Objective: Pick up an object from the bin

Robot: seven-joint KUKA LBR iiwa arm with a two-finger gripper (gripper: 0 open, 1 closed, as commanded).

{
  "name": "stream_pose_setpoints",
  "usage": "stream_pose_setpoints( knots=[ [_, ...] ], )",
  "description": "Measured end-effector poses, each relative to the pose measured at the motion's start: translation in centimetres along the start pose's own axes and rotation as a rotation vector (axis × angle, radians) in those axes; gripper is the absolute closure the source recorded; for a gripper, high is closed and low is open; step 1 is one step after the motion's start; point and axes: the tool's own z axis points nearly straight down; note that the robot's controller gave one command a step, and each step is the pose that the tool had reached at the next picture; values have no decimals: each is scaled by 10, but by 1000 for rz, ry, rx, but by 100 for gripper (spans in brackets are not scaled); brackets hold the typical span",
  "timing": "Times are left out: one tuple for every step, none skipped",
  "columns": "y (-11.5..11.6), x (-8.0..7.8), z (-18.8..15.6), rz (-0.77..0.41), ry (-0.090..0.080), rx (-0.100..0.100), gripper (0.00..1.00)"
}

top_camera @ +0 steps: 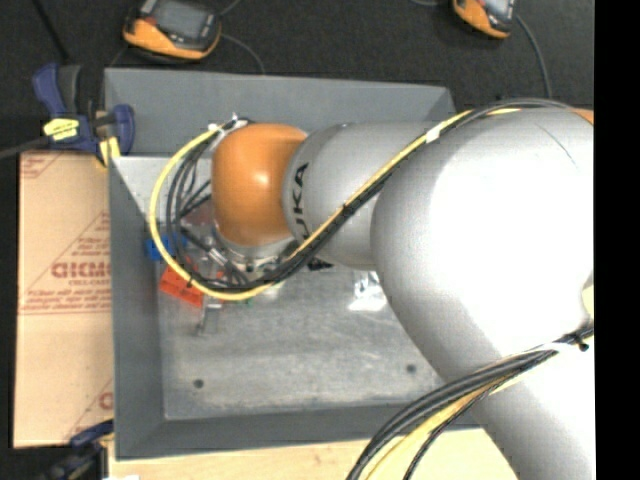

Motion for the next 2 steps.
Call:
stream_pose_setpoints(
  knots=[
    [-6,-4,-31,84,2,1,0],
    [-78,-43,-40,235,-1,5,0]
  ],
)
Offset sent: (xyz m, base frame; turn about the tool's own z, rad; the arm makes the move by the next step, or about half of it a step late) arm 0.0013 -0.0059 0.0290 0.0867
